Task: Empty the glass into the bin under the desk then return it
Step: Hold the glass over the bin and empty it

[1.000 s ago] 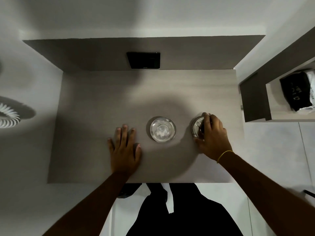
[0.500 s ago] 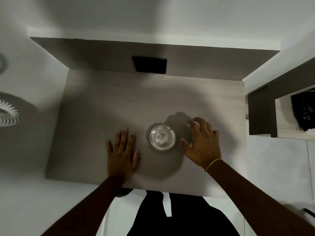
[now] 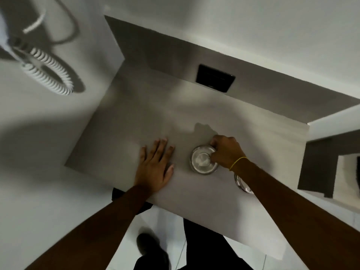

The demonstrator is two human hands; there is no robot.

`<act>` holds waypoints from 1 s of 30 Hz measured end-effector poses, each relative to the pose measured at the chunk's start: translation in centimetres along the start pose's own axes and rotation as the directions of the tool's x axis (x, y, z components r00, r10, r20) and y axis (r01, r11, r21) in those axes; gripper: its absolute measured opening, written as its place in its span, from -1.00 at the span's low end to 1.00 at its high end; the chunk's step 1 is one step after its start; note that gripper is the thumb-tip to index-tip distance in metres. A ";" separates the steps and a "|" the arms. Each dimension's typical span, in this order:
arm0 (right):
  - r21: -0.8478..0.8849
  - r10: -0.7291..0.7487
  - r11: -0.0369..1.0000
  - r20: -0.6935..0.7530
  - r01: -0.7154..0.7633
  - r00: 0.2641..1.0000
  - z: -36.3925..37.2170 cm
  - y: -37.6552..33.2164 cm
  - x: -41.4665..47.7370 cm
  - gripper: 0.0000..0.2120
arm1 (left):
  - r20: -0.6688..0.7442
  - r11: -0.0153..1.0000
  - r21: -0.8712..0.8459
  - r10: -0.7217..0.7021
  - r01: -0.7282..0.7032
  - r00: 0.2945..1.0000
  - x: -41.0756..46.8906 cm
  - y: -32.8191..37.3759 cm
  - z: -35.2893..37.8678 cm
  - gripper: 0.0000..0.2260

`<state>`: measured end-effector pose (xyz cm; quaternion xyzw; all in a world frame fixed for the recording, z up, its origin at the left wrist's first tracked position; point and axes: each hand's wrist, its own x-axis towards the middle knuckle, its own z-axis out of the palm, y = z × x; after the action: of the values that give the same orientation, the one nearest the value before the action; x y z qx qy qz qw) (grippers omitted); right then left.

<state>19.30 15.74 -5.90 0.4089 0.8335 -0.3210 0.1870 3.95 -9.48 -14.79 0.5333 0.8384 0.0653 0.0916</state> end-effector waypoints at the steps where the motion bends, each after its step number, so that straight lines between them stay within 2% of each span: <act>1: 0.019 -0.013 1.000 -0.017 0.013 1.000 0.0 -0.3 -0.2 -0.70 | 0.008 1.000 -0.014 -0.019 0.019 1.000 -0.2 0.1 -0.1 -0.38; 4: 0.137 -0.015 0.990 -0.097 0.029 0.995 0.2 -1.7 -1.6 -0.77 | 0.005 0.990 -0.096 -0.100 0.100 0.995 -1.0 0.3 -0.6 -0.39; 8: 0.253 -0.008 0.966 -0.149 0.046 0.989 1.3 -4.9 -5.3 -0.72 | -0.003 0.976 -0.142 -0.168 0.166 0.986 -4.3 -0.2 -0.8 -0.43; 10: 0.365 0.003 0.930 -0.147 0.051 0.989 3.0 -7.2 -7.6 -0.69 | -0.010 0.973 -0.128 -0.197 0.194 0.980 -7.3 -1.3 -0.6 -0.43; 14: 0.579 -0.047 0.809 -0.100 0.097 0.994 9.1 -11.8 -12.2 -0.66 | -0.102 0.954 -0.156 -0.272 0.254 0.957 -15.0 -5.2 1.0 -0.47; 18: 0.637 -0.134 0.753 -0.095 0.164 0.986 19.1 -15.7 -14.3 -0.57 | -0.113 0.919 -0.192 -0.368 0.343 0.923 -23.1 -9.9 4.1 -0.36; 20: 0.572 -0.188 0.792 -0.102 0.212 0.977 25.3 -17.1 -14.2 -0.47 | -0.055 0.889 -0.209 -0.426 0.407 0.903 -27.5 -12.1 6.7 -0.31; 23: 0.298 -0.357 0.870 -0.168 0.393 0.919 33.1 -18.3 -12.3 -0.28 | 0.004 0.856 -0.233 -0.473 0.461 0.881 -33.2 -14.4 11.8 -0.28; 25: 0.135 -0.479 0.861 -0.110 0.490 0.871 38.1 -18.6 -9.8 -0.15 | 0.042 0.831 -0.247 -0.505 0.499 0.862 -36.4 -15.6 15.5 -0.28; 27: -0.100 -0.603 0.795 -0.025 0.598 0.797 43.1 -18.5 -6.2 -0.11 | 0.086 0.806 -0.262 -0.529 0.531 0.844 -38.9 -16.4 19.4 -0.27; 30: -0.441 -0.736 0.564 0.116 0.698 0.667 48.4 -18.5 -1.0 -0.07 | 0.142 0.778 -0.268 -0.552 0.569 0.821 -41.0 -17.0 23.5 -0.26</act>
<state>7.45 -26.64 -33.30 -0.0072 0.9840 -0.1505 0.0954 11.14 -53.53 -37.82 0.2412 0.9363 0.1459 0.2096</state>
